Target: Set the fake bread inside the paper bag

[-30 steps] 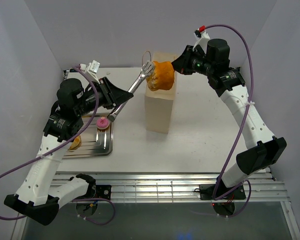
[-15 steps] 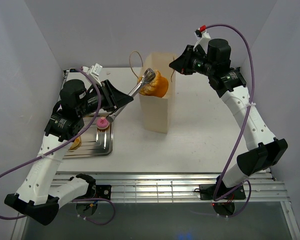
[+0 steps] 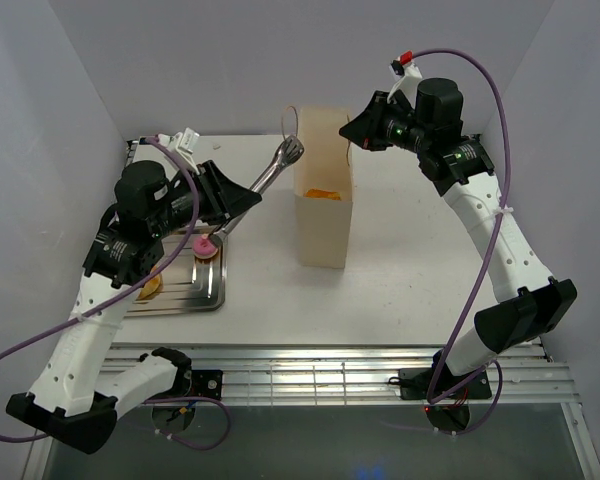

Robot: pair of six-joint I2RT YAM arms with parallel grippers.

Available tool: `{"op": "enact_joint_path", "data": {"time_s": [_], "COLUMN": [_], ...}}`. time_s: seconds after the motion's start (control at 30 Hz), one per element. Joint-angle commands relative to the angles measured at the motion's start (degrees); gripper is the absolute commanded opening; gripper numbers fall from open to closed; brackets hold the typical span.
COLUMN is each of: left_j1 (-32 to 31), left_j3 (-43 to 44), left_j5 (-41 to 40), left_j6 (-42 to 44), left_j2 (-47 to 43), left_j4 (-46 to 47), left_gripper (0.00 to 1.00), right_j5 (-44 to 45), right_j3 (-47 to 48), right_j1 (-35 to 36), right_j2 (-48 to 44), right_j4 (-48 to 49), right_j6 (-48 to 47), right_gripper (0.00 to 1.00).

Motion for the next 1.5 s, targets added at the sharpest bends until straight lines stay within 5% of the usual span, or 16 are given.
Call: {"op": "enact_joint_path", "data": {"time_s": [0.0,0.3,0.6,1.1,1.47], "left_j1": [-0.17,-0.17,-0.26,2.02,14.23], "left_j3": [6.19,14.3,-0.36,-18.65,-21.64], "left_j5": [-4.84,-23.21,-41.58,-38.35,-29.64], "left_j6": [3.37,11.99,9.98,5.41,9.53], "left_j2": [-3.76,-6.31,-6.75,-7.02,-5.17], "left_j4": [-1.32,-17.14,-29.45,-24.8,-19.96], "left_gripper": [0.42,0.41,0.41,0.49,0.53], "right_j5": [-0.12,0.15,0.41,0.5,0.76], "right_j3": [-0.33,-1.2,-2.0,-3.93,-5.69], "right_j1": [0.22,0.31,0.22,0.22,0.31], "right_j2": [-2.35,-2.7,-2.88,-3.94,-4.9], "right_j4": [1.65,1.47,1.39,1.3,1.39], "right_j6": [-1.15,-1.86,-2.56,-3.44,-4.23], "right_gripper": [0.08,0.08,0.08,0.08,0.08]}}
